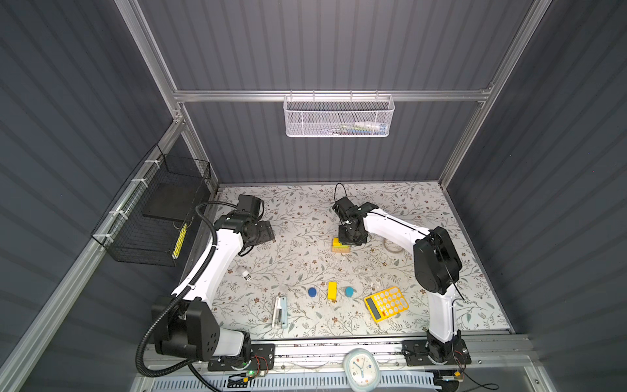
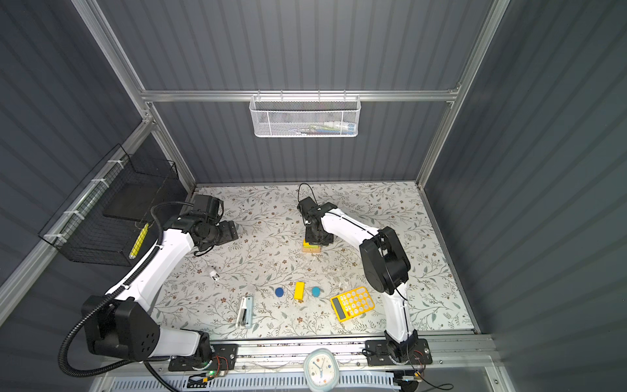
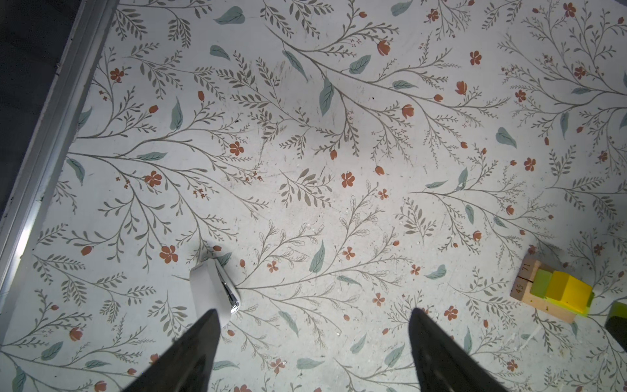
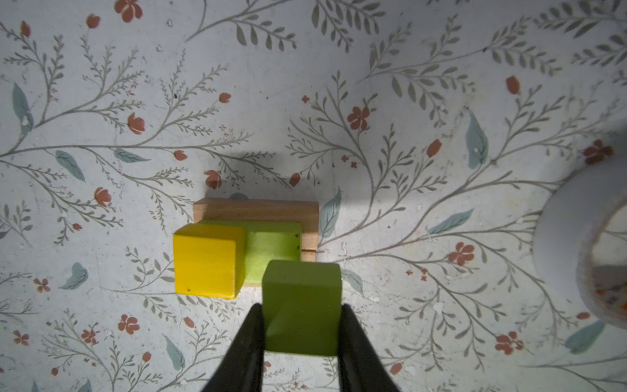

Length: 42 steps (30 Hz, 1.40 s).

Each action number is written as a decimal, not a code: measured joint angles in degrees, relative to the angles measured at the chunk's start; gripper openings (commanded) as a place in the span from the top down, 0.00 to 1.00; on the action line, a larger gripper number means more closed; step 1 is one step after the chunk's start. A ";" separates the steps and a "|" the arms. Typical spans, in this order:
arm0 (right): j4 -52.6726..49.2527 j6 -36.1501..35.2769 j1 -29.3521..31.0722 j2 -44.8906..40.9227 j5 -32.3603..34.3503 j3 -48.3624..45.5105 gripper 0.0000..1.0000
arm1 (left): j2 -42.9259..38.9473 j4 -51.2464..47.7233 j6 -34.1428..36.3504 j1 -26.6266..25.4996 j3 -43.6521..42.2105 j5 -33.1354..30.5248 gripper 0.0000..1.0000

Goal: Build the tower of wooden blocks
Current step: 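Lower the lime-green cube beside the yellow cube on the tower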

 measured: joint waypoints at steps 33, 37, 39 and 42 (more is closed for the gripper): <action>1.31 1.01 -0.76 2.43 -2.38 0.72 0.95 | 0.09 -0.02 0.00 0.00 0.00 0.39 0.13; 1.31 1.03 -0.76 2.51 -2.49 0.72 0.94 | 0.09 -0.02 0.00 0.00 0.00 0.39 0.13; 1.29 1.03 -0.76 2.69 -2.62 0.72 0.94 | 0.09 -0.02 0.00 0.00 0.00 0.39 0.13; 1.29 1.03 -0.76 2.89 -2.69 0.72 0.93 | 0.09 -0.02 0.00 0.00 0.00 0.39 0.13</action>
